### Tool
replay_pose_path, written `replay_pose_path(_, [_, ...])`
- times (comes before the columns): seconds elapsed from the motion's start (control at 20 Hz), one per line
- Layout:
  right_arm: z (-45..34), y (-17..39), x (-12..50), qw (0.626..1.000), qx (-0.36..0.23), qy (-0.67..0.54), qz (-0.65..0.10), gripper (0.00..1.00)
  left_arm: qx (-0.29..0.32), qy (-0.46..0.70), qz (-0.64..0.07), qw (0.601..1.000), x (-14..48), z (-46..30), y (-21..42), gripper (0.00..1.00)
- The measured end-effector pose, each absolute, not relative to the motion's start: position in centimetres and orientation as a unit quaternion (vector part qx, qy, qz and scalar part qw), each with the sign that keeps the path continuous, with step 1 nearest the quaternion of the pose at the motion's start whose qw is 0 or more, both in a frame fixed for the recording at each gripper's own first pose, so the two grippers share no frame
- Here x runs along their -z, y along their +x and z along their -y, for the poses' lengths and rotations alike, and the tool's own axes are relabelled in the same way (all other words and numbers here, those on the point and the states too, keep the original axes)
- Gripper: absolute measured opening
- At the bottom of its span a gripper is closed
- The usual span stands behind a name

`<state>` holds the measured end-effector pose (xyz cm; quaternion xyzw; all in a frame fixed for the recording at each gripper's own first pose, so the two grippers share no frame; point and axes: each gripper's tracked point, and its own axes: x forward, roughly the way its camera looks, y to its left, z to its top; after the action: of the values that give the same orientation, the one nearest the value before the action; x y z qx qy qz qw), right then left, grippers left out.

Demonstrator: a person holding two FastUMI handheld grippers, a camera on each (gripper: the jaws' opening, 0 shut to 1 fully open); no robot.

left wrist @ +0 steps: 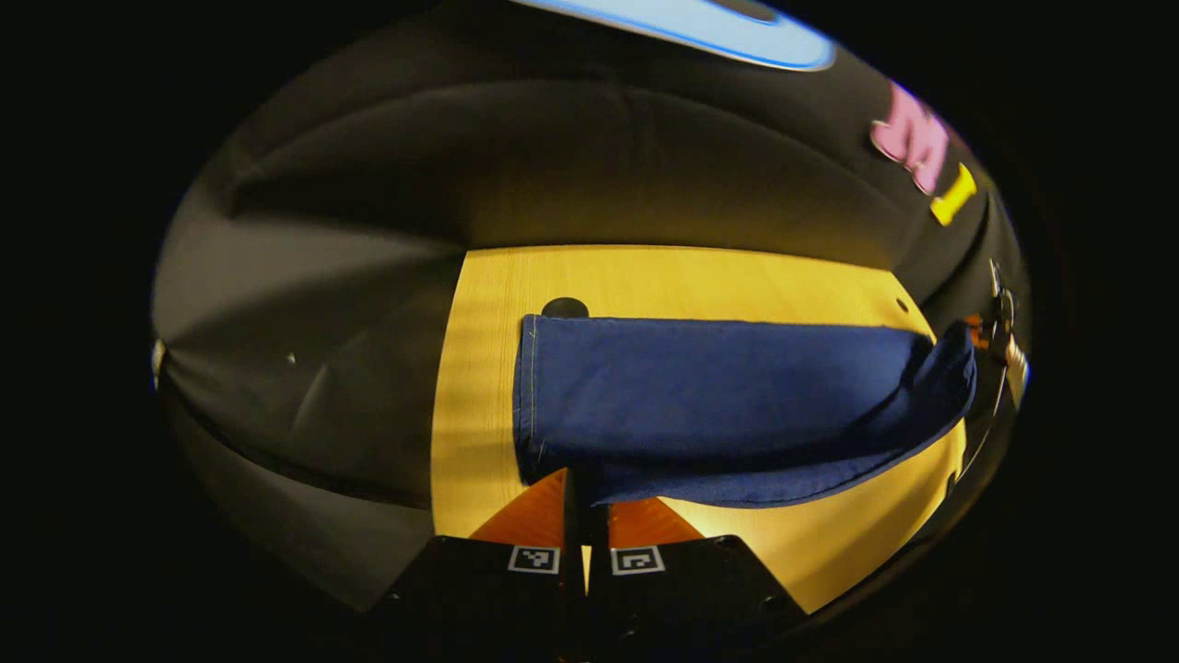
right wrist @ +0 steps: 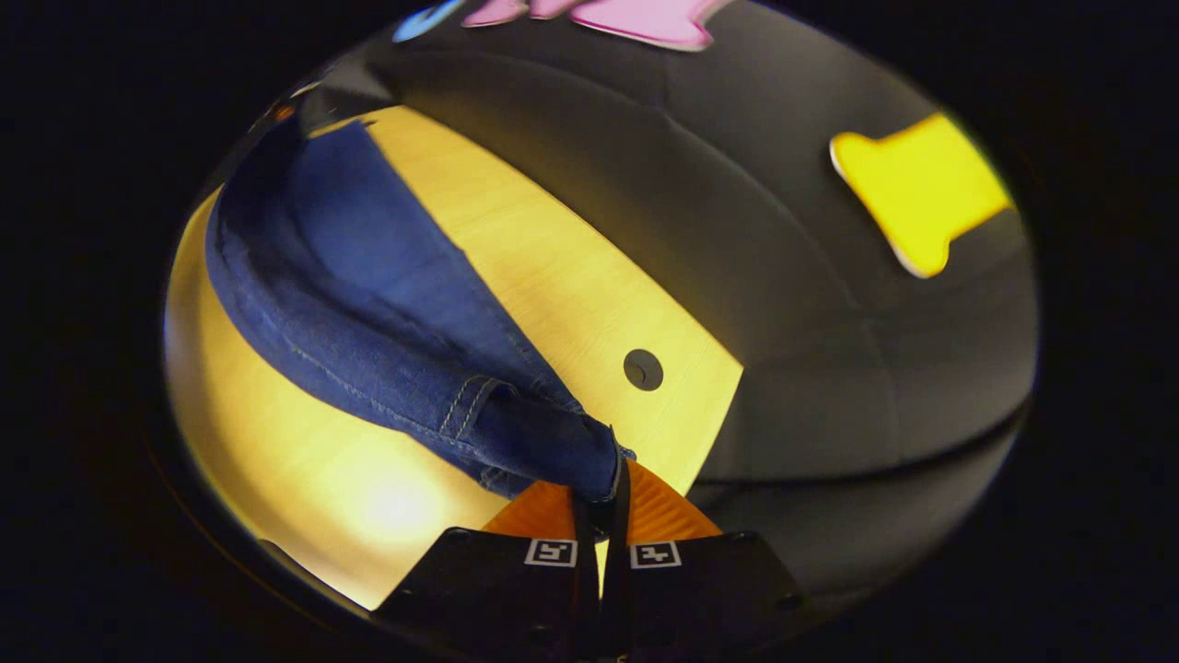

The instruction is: Grasp the waist and the cuffs of the jeans and fold them to make the two legs overlap; first hold the waist and fold one-third of the jeans toward the cuffs, then hold the cuffs and fold the remaining one-third in the same direction to finish folding.

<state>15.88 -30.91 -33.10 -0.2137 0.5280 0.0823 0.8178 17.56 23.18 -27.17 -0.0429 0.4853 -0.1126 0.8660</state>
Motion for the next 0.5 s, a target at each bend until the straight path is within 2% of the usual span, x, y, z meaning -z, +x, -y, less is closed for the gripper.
replay_pose_path(0.1, [31.0,16.6,34.8,0.813,-0.049,-0.134,-0.565,0.06,0.092,-0.079,-0.491,0.863,25.1,-23.6,18.9,0.06])
replay_pose_path(0.15, [30.9,16.8,34.7,0.809,-0.037,-0.111,-0.575,0.06,0.082,-0.085,-0.492,0.862,24.0,-23.9,19.4,0.1])
replay_pose_path(0.25, [30.3,17.6,34.2,0.803,-0.016,-0.081,-0.59,0.07,0.056,-0.052,-0.504,0.86,21.9,-24.8,19.9,0.1])
replay_pose_path(0.4, [29.3,18.8,32.6,0.807,0.002,-0.07,-0.587,0.12,0.053,-0.026,-0.505,0.861,19.9,-23.3,20.4,0.22])
replay_pose_path(0.5, [30.0,18.7,32.7,0.806,0.007,-0.093,-0.584,0.22,0.054,-0.016,-0.487,0.872,18.8,-22.8,21.1,0.45])
